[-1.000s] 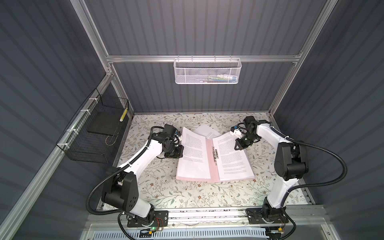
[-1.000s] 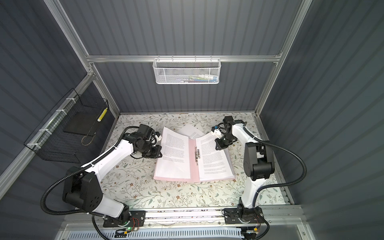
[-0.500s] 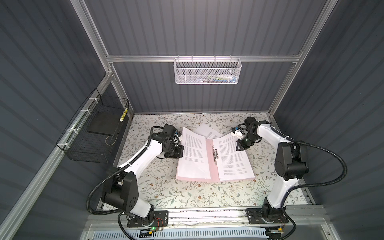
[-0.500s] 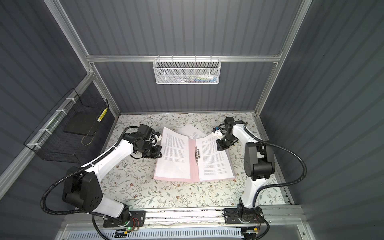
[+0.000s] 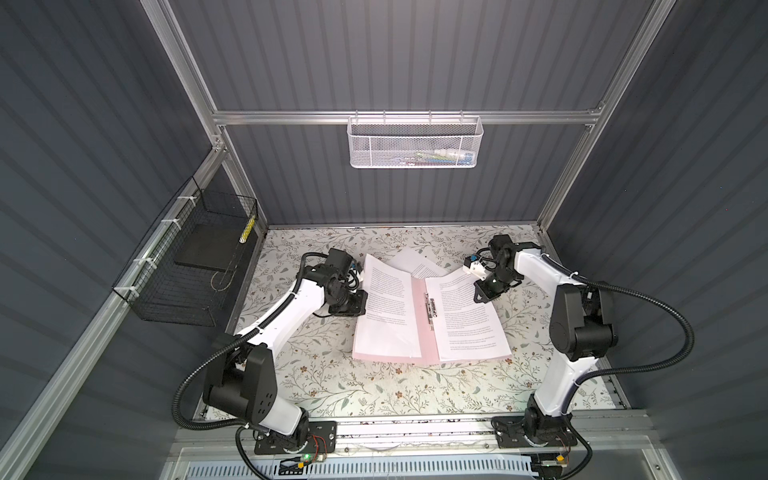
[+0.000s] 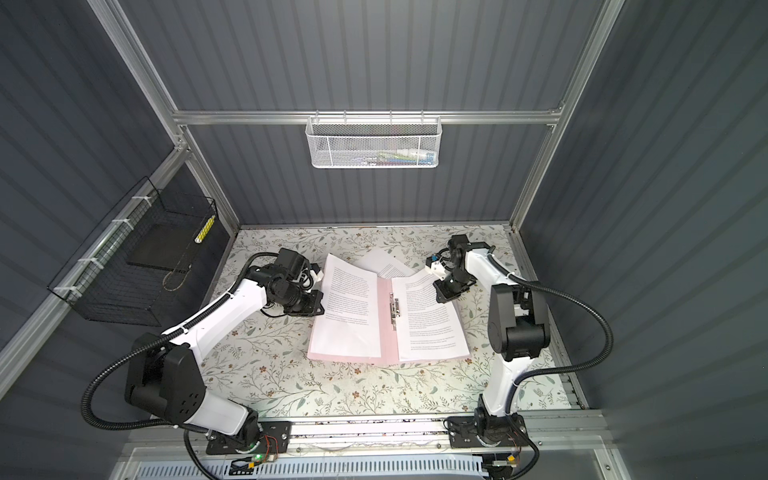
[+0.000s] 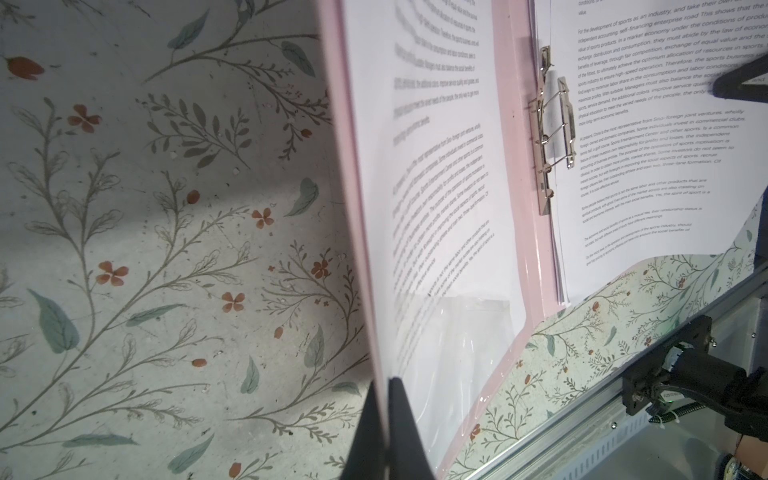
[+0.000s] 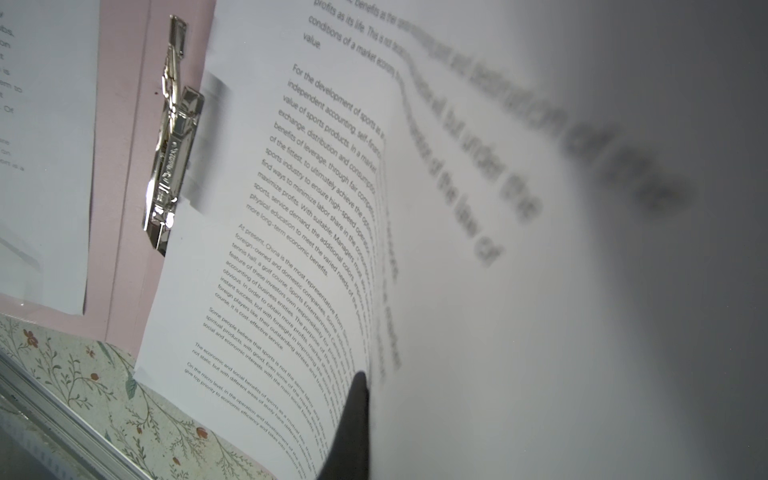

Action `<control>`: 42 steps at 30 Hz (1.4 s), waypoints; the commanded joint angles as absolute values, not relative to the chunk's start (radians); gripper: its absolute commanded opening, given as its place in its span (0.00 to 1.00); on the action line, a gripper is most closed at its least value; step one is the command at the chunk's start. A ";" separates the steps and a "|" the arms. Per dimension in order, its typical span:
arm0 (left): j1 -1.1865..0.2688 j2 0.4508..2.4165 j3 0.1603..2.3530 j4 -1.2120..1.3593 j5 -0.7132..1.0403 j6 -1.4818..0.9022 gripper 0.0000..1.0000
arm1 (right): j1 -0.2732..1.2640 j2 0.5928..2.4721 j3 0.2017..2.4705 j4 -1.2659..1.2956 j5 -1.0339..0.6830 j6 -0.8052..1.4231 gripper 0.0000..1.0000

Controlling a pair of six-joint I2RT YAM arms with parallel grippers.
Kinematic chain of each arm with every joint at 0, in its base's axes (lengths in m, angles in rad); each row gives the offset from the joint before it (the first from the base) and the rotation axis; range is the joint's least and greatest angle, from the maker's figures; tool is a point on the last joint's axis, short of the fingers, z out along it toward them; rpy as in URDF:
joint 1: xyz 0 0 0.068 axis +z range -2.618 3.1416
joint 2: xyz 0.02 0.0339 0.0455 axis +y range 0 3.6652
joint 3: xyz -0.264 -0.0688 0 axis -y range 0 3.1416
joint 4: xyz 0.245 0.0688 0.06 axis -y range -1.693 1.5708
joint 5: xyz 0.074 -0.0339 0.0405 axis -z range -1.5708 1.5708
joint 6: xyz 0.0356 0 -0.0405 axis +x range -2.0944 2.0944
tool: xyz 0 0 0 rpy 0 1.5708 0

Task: Put the files into the folder
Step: 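Slide the sheet under the clip with the right gripper while the left holds the cover, then open the right gripper and raise it away from the clip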

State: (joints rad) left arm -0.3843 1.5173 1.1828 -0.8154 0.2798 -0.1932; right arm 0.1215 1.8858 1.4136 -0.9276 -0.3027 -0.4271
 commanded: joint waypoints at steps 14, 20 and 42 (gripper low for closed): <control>-0.376 1.499 1.166 -0.827 0.262 -0.172 0.02 | 0.140 1.891 1.406 -0.919 -0.326 -0.404 0.00; -0.374 1.497 1.167 -0.827 0.263 -0.172 0.04 | 0.140 1.893 1.405 -0.922 -0.345 -0.393 0.00; -0.373 1.488 1.159 -0.822 0.264 -0.172 0.08 | 0.125 1.849 1.356 -0.827 -0.158 -0.277 0.99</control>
State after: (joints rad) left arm -0.3779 1.5146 1.1751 -0.8127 0.2802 -0.1928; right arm 0.1310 1.8816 1.3739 -0.8520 -0.2420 -0.3161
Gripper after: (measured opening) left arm 0.079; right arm 0.990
